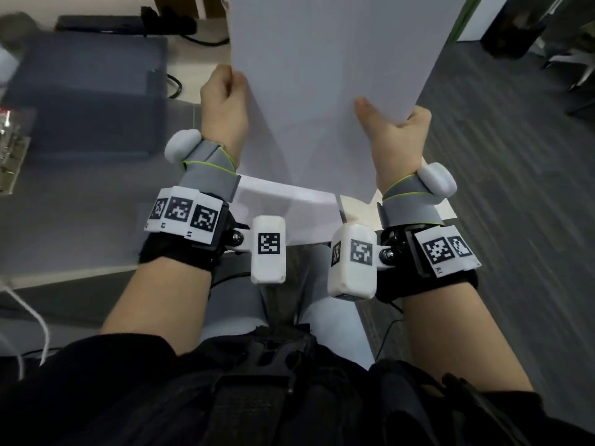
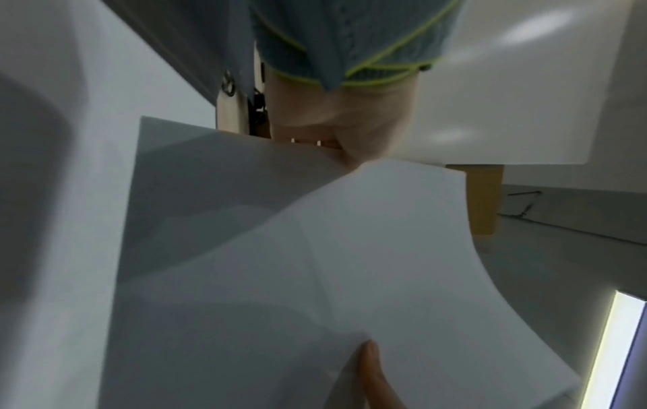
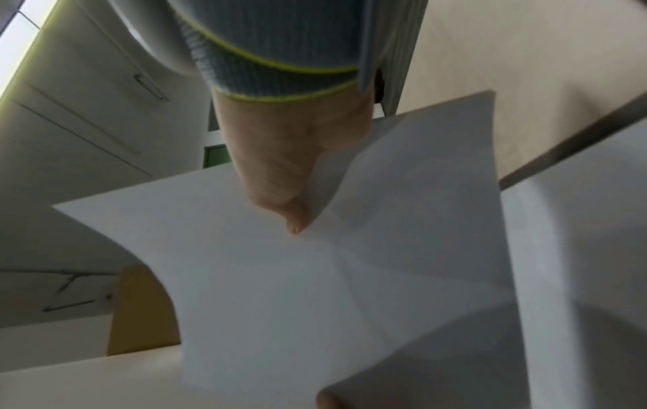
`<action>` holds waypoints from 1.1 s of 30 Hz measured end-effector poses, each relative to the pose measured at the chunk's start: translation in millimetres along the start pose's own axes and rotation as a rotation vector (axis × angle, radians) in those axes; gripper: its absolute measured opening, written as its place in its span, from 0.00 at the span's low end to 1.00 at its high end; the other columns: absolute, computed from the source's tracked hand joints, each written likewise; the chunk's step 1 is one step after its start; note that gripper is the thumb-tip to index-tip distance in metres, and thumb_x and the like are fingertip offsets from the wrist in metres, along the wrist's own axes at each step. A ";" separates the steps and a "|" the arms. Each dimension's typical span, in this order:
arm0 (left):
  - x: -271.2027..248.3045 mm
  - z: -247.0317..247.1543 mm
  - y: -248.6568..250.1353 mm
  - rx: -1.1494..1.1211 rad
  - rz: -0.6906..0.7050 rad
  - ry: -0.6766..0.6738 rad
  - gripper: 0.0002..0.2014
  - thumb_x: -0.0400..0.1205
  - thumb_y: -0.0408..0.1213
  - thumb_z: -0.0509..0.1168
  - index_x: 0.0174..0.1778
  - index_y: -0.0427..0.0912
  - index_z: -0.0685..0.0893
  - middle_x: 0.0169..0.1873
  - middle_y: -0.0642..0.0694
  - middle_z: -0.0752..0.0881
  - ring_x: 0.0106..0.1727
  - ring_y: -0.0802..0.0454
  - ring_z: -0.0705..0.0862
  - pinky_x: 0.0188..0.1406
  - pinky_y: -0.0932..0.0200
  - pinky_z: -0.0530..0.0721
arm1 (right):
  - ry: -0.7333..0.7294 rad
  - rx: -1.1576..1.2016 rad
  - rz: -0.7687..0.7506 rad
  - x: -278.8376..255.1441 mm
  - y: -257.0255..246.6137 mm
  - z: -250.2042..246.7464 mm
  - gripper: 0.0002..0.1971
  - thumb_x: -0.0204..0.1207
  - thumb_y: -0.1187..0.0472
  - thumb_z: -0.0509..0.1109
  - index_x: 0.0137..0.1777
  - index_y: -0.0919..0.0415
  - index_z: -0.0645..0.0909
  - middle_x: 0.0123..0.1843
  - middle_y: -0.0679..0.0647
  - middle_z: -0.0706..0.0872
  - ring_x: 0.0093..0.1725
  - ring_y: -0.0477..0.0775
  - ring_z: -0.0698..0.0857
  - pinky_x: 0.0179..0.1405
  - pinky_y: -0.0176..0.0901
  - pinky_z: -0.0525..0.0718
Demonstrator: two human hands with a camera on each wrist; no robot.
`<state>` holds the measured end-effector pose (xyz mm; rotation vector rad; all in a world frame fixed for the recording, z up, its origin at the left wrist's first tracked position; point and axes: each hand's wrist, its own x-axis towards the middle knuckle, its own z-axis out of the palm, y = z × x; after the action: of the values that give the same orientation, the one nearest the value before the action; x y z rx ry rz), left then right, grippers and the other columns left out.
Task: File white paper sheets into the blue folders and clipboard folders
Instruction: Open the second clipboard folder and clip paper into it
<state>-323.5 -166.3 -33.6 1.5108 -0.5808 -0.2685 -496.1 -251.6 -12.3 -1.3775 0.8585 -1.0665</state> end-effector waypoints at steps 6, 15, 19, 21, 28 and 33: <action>12.3 -43.9 -2.0 0.057 -0.046 0.068 0.12 0.79 0.28 0.52 0.40 0.48 0.76 0.34 0.48 0.77 0.38 0.53 0.72 0.39 0.62 0.72 | -0.040 -0.026 0.020 3.6 0.0 38.3 0.08 0.66 0.67 0.78 0.44 0.61 0.86 0.42 0.56 0.90 0.40 0.52 0.88 0.44 0.43 0.88; 4.2 -115.3 -30.6 0.357 -0.146 0.051 0.23 0.66 0.32 0.51 0.53 0.42 0.84 0.41 0.46 0.84 0.41 0.48 0.75 0.45 0.55 0.78 | -0.150 -0.160 0.180 -3.6 30.8 104.0 0.06 0.61 0.62 0.75 0.33 0.54 0.81 0.36 0.52 0.86 0.35 0.53 0.83 0.41 0.46 0.84; -3.6 -143.1 -32.0 0.532 -0.281 0.113 0.12 0.69 0.40 0.62 0.45 0.44 0.84 0.47 0.49 0.84 0.47 0.47 0.78 0.51 0.57 0.77 | -0.213 -0.245 0.241 -11.7 45.3 129.8 0.04 0.70 0.66 0.72 0.44 0.62 0.84 0.39 0.55 0.84 0.36 0.54 0.79 0.39 0.42 0.79; -3.5 -160.1 -36.8 0.680 -0.261 0.229 0.20 0.76 0.36 0.64 0.66 0.40 0.79 0.68 0.42 0.76 0.67 0.44 0.77 0.65 0.60 0.72 | -0.238 -0.268 0.263 -16.0 51.2 141.8 0.09 0.70 0.67 0.72 0.49 0.68 0.85 0.40 0.56 0.83 0.37 0.54 0.77 0.39 0.43 0.78; -15.9 -224.9 -48.1 1.060 -0.334 0.547 0.29 0.77 0.35 0.61 0.76 0.42 0.65 0.78 0.37 0.61 0.81 0.37 0.57 0.77 0.39 0.64 | -0.297 -0.379 0.327 -29.1 65.8 177.9 0.09 0.67 0.65 0.73 0.48 0.63 0.87 0.39 0.58 0.85 0.37 0.57 0.80 0.40 0.45 0.80; -10.5 -249.4 -56.6 1.065 -0.494 0.474 0.27 0.75 0.31 0.60 0.73 0.38 0.68 0.71 0.32 0.73 0.74 0.32 0.70 0.74 0.37 0.68 | -0.332 -0.410 0.356 -35.0 73.5 195.9 0.12 0.67 0.63 0.74 0.52 0.62 0.86 0.43 0.57 0.86 0.40 0.57 0.82 0.45 0.47 0.83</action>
<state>-193.4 49.0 -80.8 2.6453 0.1037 0.0658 -316.5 -161.2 -80.0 -1.6048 1.0586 -0.3841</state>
